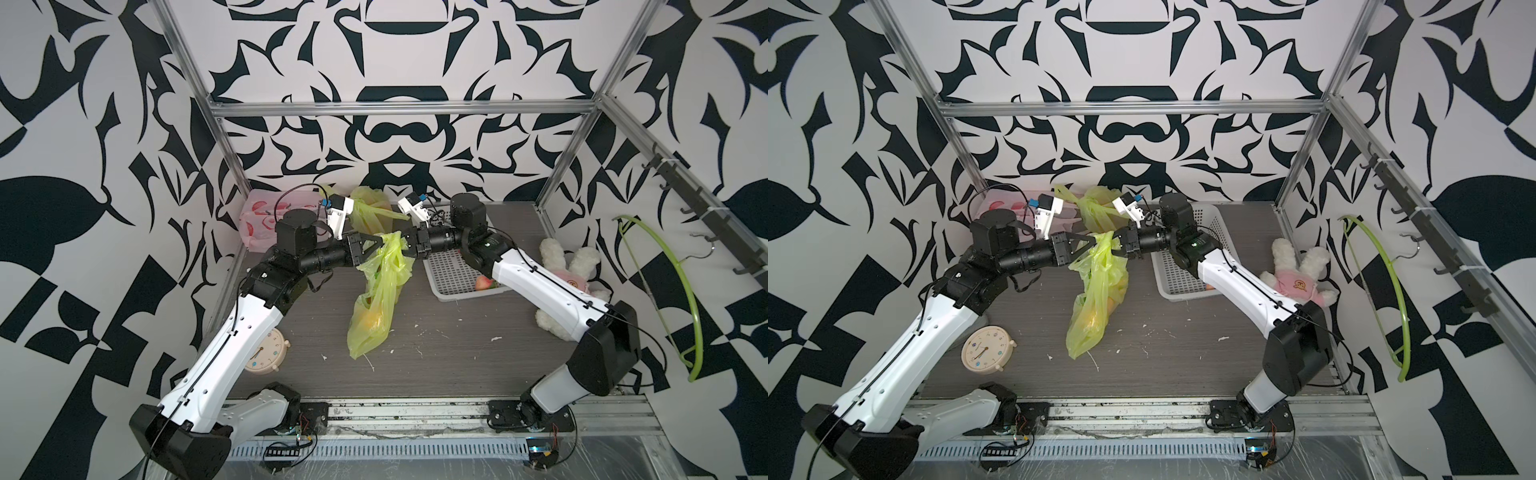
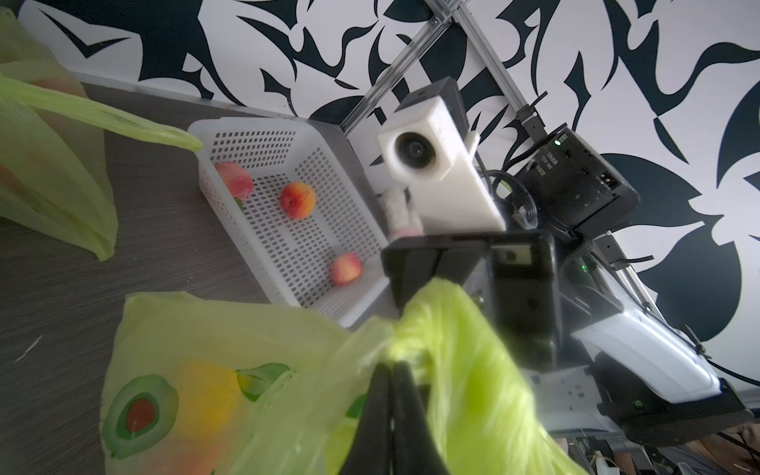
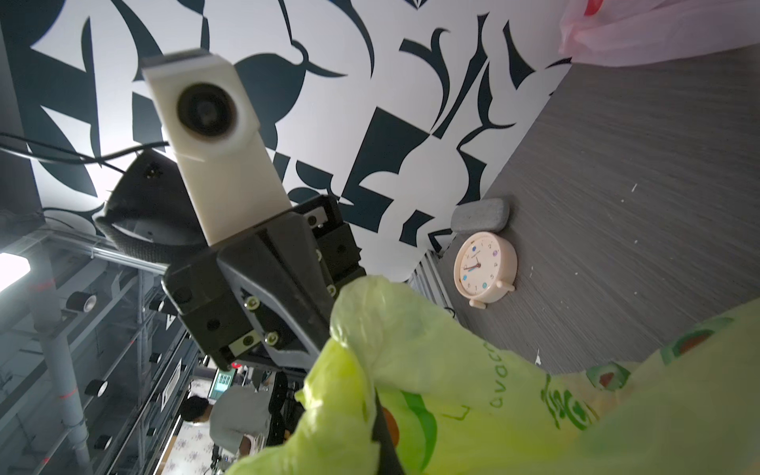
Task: Place the peach into a plastic bag & tie a knot
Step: Tie the plastic bag at the center of the board.
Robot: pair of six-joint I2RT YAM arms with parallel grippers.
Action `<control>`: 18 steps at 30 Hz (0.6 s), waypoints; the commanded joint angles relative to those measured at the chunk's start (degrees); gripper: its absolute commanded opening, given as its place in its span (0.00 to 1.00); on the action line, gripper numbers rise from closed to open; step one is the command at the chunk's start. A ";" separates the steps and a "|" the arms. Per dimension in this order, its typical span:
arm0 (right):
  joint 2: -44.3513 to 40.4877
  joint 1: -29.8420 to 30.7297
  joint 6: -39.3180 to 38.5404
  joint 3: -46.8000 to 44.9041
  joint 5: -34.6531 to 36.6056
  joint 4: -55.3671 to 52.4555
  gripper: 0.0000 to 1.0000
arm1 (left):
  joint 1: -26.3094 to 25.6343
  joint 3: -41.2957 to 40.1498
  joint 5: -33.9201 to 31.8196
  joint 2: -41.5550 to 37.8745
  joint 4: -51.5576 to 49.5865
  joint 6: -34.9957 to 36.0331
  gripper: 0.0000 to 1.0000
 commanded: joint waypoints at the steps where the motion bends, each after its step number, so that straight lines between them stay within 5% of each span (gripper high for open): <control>1: -2.08 0.45 -3.98 3.72 -2.46 -0.38 0.00 | -0.53 -0.79 2.72 -0.69 -0.72 2.47 0.00; 4: -2.32 0.43 -6.18 3.85 -2.21 -2.63 0.01 | -0.59 -0.83 0.69 -1.33 -1.09 3.39 0.00; 12: -4.93 -2.40 -19.79 4.50 4.23 -21.40 0.54 | -0.56 -1.85 -10.70 -4.31 -3.60 7.35 0.00; 18: -9.16 -5.29 -22.40 2.80 10.34 -27.59 0.60 | -0.46 -3.72 -17.31 -4.66 -4.36 9.72 0.00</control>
